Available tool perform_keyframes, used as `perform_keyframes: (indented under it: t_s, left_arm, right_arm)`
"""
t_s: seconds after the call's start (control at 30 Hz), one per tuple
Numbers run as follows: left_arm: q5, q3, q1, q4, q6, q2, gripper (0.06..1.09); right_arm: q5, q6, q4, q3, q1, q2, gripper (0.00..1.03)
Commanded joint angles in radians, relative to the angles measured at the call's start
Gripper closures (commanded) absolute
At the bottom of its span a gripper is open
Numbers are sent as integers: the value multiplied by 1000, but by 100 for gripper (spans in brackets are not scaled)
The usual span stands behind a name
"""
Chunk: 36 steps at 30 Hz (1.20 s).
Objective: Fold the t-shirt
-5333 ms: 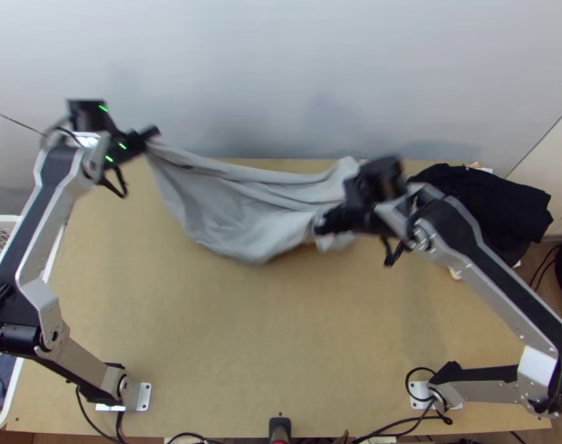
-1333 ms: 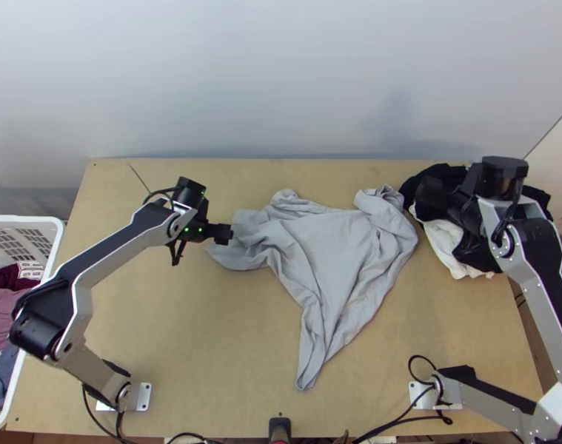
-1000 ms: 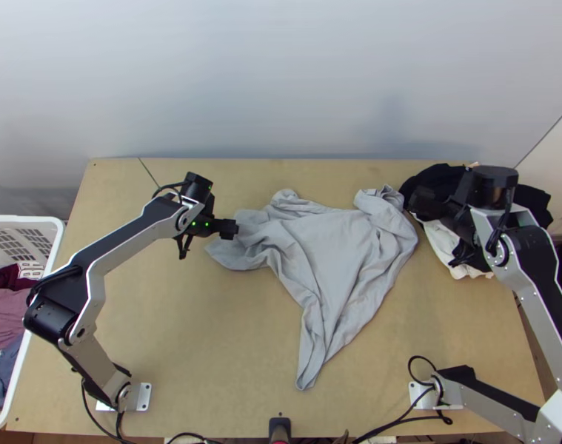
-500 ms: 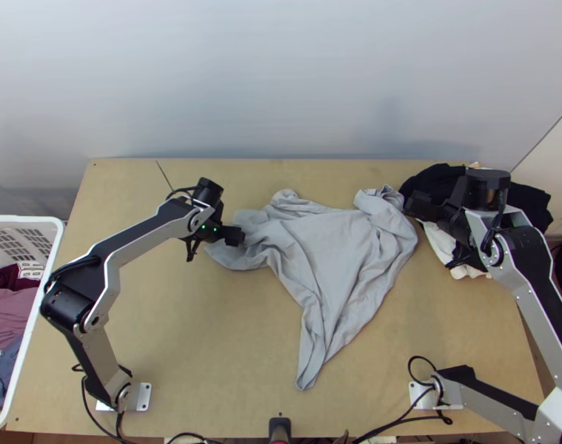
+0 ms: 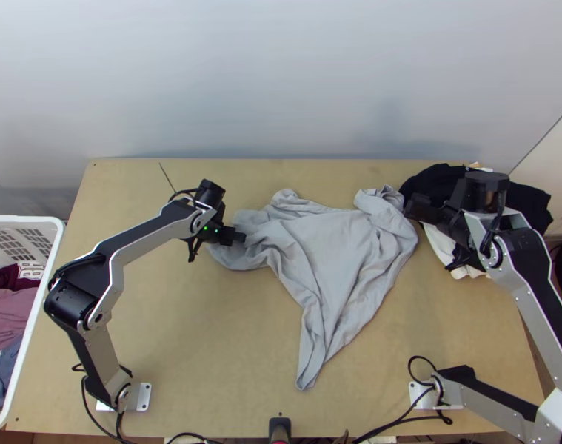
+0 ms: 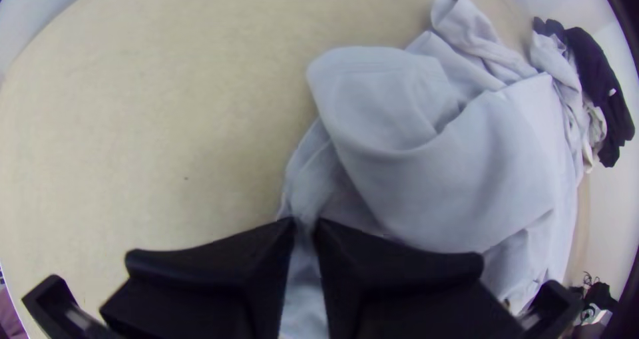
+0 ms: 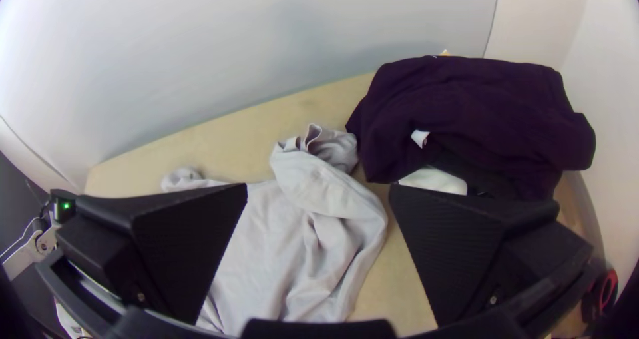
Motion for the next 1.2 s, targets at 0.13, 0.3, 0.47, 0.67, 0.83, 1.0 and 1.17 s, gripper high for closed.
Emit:
perform_keyframes:
  t_s: [0.13, 0.3, 0.47, 0.67, 0.83, 1.0, 1.17]
  left_arm:
    - [-8, -48, 16, 42, 9, -53, 105]
    - [-6, -49, 50, 34, -2, -80, 105]
    - [-6, -51, 64, 27, -11, -103, 105]
    - [-6, -65, 70, 13, -19, -128, 105]
    - [-8, -75, 76, 4, -20, -142, 105]
    - [-14, -75, 78, -5, -22, -145, 105]
    - [-15, -79, 76, -9, -26, -143, 105]
  right_arm:
    - [-89, 10, -89, 12, 74, -13, 4]
    - [-359, 95, -269, -72, 234, -26, 4]
    - [-497, 119, -312, -230, 395, -34, 4]
    - [-520, 118, -302, -307, 493, 15, 4]
    - [-525, 130, -229, -335, 584, 78, 4]
    - [-525, 128, -158, -335, 624, 128, 5]
    - [-509, 115, -118, -330, 725, 181, 5]
